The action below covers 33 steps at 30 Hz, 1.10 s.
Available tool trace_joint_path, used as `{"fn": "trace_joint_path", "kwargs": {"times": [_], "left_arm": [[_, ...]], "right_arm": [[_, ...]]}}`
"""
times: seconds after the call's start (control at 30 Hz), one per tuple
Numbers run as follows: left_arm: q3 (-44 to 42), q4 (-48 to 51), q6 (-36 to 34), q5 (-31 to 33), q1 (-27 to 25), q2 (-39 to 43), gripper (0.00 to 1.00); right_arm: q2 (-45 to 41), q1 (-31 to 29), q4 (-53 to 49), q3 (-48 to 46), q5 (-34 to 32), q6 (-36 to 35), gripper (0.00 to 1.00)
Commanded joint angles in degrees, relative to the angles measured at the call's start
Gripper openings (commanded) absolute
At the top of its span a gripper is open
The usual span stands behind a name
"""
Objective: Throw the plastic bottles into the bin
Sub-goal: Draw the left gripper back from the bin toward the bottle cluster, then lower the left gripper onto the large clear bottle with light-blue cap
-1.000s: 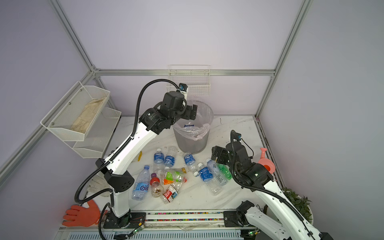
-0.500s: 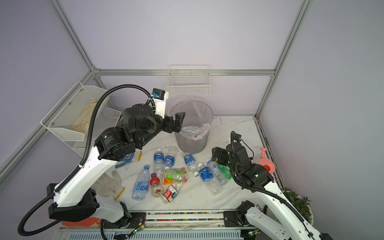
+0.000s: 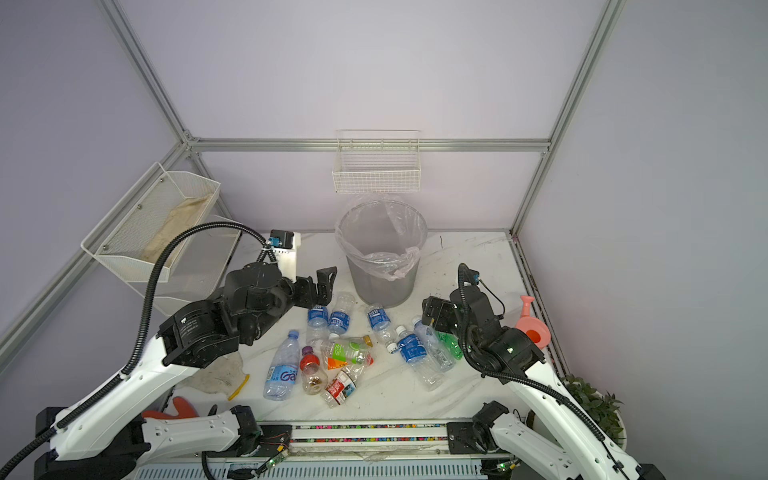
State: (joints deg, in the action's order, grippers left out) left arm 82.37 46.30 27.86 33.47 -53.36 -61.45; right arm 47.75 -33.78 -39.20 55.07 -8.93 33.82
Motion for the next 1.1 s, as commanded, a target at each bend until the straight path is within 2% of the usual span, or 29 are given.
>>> {"fn": "trace_joint_path", "kwargs": {"times": [0.0, 0.1, 0.3, 0.53, 0.73, 0.93, 1.07], "left_arm": [[-8.39, 4.49, 10.82, 2.07, 0.36, 3.06, 1.00], [-15.31, 6.49, 16.13, 1.50, 0.85, 5.46, 1.00], [-22.99, 12.31, 24.74, 2.11, 3.40, 9.54, 1.00], [-35.99, 11.49, 33.66, -1.46, 8.14, 13.85, 1.00], [-40.50, 11.58, 37.54, -2.46, 9.43, 15.13, 1.00], [-47.07, 6.36, 39.68, -6.56, 10.19, 13.77, 1.00], [-49.11, 5.82, 40.52, -6.49, 11.24, 12.10, 1.00]], "right_arm": [[-0.20, 0.12, 0.42, -1.22, 0.30, 0.53, 0.97], [0.06, 0.12, 0.75, -1.37, 0.58, 0.51, 0.97], [-0.10, 0.12, 0.09, -1.07, 0.66, 0.80, 0.97], [-0.37, 0.12, 1.02, -2.13, 0.74, 1.33, 0.97], [-0.68, 0.12, 0.47, -2.05, 0.97, 1.55, 0.97], [-1.16, 0.12, 0.99, -2.89, 1.10, 1.86, 0.97], [-1.16, 0.12, 0.97, -3.32, 1.78, 2.19, 0.97]]}}
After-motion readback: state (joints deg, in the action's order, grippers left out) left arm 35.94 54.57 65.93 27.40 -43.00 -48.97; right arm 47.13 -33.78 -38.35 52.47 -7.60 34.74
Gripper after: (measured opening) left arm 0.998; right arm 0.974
